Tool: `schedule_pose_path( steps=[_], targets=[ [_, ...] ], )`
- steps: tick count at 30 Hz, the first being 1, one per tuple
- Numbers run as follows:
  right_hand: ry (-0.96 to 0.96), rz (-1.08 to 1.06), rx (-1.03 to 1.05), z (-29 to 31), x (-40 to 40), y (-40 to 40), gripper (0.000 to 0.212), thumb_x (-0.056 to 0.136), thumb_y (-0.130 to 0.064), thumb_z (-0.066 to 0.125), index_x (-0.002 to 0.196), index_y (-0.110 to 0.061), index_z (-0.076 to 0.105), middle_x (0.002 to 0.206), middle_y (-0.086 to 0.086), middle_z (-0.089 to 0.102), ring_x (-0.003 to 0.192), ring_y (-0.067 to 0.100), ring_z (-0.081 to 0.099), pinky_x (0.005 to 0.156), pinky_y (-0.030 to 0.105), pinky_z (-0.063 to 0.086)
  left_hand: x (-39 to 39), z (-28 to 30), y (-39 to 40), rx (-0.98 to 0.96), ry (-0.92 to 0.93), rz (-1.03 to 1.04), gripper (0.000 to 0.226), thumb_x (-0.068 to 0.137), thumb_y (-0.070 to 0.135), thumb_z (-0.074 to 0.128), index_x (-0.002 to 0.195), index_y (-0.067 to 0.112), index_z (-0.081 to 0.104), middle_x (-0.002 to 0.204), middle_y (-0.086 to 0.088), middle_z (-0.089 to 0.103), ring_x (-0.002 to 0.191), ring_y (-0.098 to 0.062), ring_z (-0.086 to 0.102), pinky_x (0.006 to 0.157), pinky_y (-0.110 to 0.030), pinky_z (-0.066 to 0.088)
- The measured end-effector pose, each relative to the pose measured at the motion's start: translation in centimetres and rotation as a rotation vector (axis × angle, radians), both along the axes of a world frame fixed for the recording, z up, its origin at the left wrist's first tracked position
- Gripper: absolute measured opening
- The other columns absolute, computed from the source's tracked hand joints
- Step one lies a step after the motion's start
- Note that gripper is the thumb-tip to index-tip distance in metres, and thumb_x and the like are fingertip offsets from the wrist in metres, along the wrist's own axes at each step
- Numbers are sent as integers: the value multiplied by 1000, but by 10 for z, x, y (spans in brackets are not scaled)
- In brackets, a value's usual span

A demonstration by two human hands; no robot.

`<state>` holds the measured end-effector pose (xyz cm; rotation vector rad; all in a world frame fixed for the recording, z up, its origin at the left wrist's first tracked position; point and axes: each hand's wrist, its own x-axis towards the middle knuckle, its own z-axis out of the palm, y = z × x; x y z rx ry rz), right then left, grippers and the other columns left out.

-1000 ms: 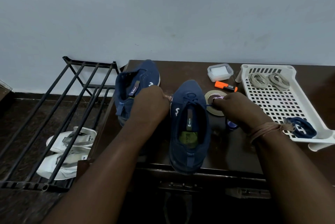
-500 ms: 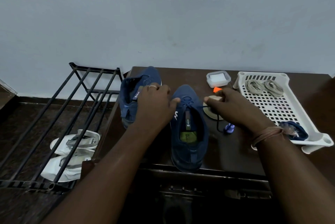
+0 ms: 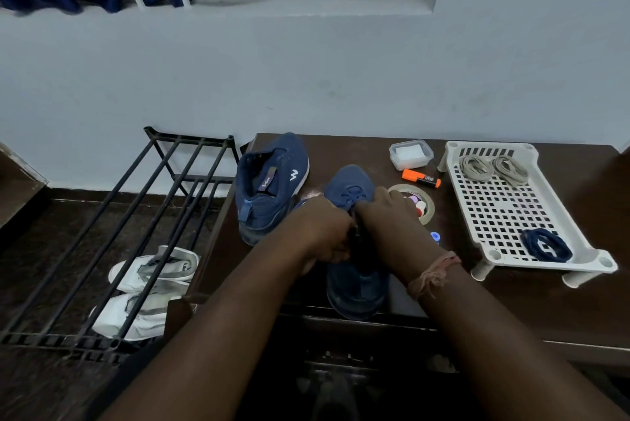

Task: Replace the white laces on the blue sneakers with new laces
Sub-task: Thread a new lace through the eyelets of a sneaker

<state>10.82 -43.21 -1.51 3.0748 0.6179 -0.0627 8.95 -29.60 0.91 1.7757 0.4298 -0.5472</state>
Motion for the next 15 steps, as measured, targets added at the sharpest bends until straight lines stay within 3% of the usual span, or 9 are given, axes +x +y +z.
schedule_pose_path(
  steps=[3,5,7,10,12,15],
  targets=[
    [-57,-36,33,-4,5,1,29,91,-37,62,110,-16,62,112,11,52,102,30,54,82,38,42,-6,6,-1,-176,95,99,12,104,6,44,102,3,55,89,-18,64,81,-30,66,70,-36,59],
    [-61,-82,222,-2,8,-3,24,85,-36,67,90,-13,66,97,9,55,88,26,57,71,33,44,-6,5,0,-242,124,133,13,106,6,40,108,5,53,93,-18,66,81,-28,66,69,-36,56],
    [8,-146,466,4,11,-11,17,80,-28,72,73,-14,67,82,3,59,72,13,57,59,21,41,-4,5,1,-357,156,171,20,108,9,37,114,7,57,93,-10,70,83,-22,67,77,-39,55],
    [118,-134,758,14,8,-19,18,78,-19,76,63,-22,69,65,-7,64,58,-3,56,50,9,35,2,1,-6,-477,180,299,27,110,22,40,122,6,58,78,-10,67,68,-20,64,72,-37,54],
    [126,-74,741,18,6,-17,13,80,-16,74,67,-16,72,64,-6,62,60,-7,54,52,7,37,5,-2,-10,-508,168,369,32,110,28,41,125,7,59,71,-8,67,59,-17,63,64,-35,55],
    [172,-23,624,18,7,-13,7,83,-19,73,76,-16,72,67,-7,59,60,-3,53,54,9,35,9,-7,-12,-536,150,443,33,110,24,41,131,4,57,84,-12,68,69,-21,65,61,-36,56]
  ],
)
